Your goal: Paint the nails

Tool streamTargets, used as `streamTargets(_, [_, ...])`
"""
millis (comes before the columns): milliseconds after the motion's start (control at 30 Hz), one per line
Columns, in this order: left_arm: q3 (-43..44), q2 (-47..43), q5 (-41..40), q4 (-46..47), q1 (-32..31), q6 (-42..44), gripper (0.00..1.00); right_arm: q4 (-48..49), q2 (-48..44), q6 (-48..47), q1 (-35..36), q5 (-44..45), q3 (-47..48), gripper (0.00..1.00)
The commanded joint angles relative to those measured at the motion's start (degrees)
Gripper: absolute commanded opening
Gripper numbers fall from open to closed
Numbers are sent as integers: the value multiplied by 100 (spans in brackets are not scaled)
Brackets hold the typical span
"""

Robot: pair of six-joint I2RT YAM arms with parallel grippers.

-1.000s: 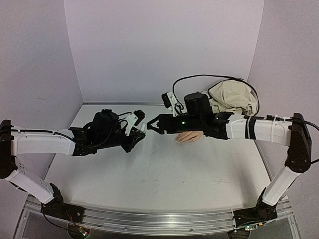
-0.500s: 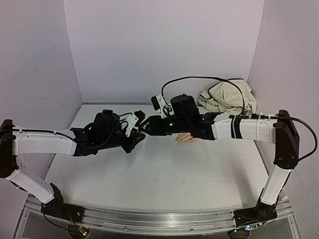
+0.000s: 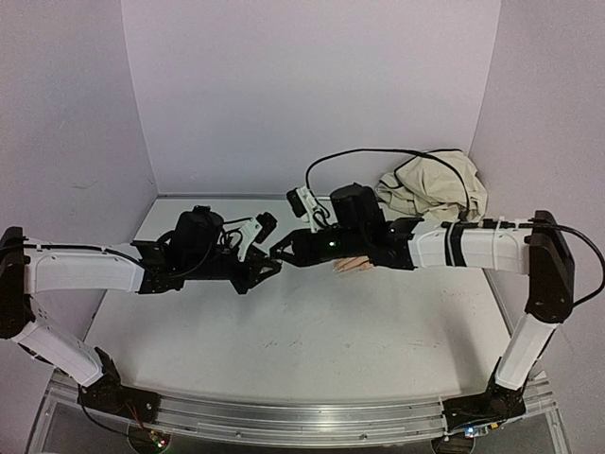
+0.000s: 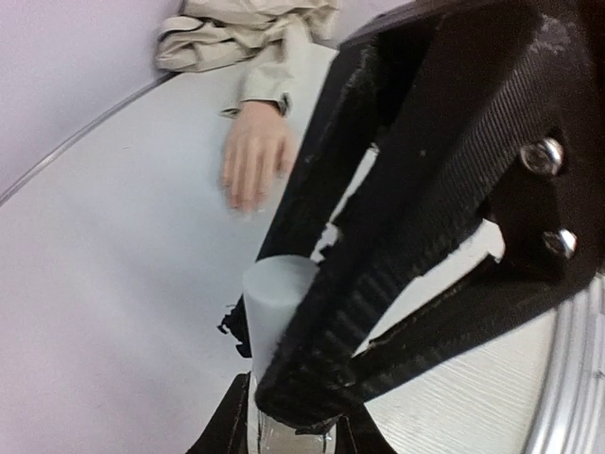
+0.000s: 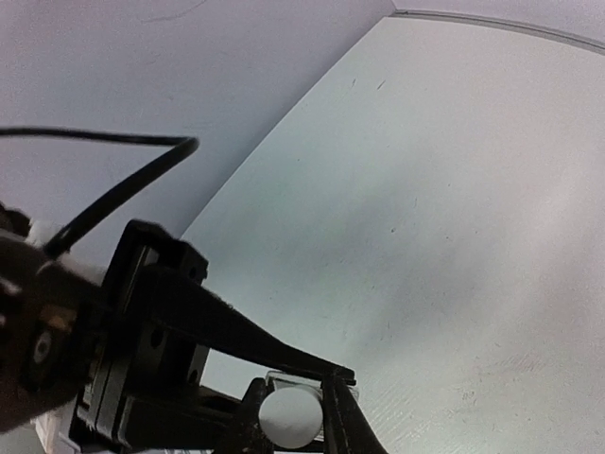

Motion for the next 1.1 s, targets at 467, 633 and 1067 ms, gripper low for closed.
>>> streamTargets(467, [273,-314,4220,367,177,-121,0,703,-1466,-2219,-3,-3403,-1092,10])
streamTargets(633, [192,-448,3388,369,176,27,0,309,-1382,-2062,1,-2678,-831,50])
streamTargets(1067, [-178,-712,1571,369,176,797,0,-1229,-1118,-486,-12,-382,137,88])
